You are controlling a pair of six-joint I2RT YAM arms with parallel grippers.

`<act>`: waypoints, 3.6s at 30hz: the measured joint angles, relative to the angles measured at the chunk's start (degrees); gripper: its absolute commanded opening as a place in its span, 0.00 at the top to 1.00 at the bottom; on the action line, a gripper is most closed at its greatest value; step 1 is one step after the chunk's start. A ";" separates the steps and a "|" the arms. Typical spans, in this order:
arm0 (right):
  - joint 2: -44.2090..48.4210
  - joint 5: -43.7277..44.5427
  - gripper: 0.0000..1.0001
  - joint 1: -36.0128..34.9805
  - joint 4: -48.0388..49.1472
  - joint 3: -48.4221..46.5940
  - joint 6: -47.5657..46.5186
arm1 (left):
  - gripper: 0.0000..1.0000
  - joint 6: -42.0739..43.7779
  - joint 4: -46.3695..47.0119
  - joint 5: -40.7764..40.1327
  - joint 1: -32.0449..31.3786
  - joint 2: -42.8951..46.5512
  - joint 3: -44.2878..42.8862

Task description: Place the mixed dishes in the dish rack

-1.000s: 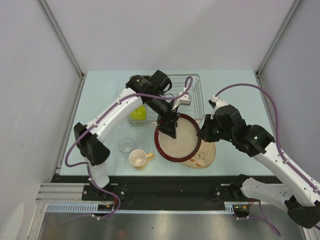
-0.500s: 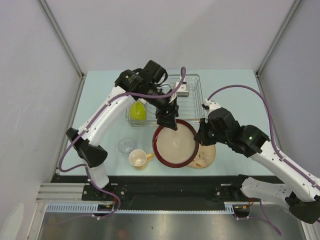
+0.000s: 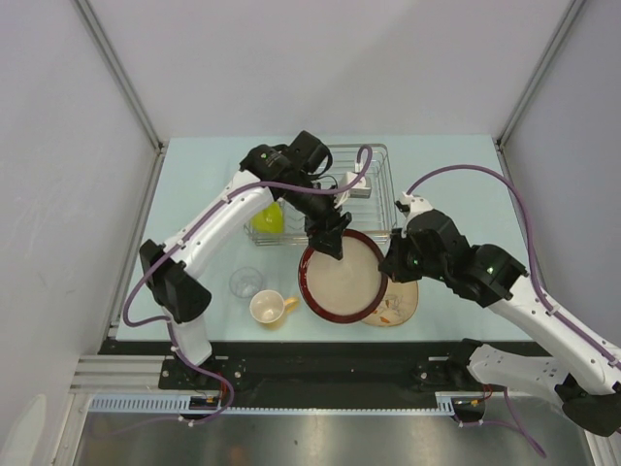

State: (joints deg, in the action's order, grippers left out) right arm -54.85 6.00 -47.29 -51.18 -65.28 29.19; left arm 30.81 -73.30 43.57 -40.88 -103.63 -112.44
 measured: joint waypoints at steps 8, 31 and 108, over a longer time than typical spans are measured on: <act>0.02 1.27 1.00 0.15 -0.26 0.00 0.92 | 0.26 -1.42 0.33 0.04 0.79 -1.40 -2.08; 1.16 0.59 1.00 -1.88 -1.18 -0.28 1.38 | 0.26 -0.46 -2.47 3.37 3.63 -5.16 -7.43; 4.07 13.70 0.45 8.66 4.28 -2.62 0.98 | 1.00 10.51 24.46 -45.38 5.11 0.81 -11.65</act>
State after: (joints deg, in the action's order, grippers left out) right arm -50.78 19.70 -38.63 -46.89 -67.90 30.17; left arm 41.32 -48.84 -1.80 -35.77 -102.83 -124.09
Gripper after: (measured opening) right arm 0.563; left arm 0.257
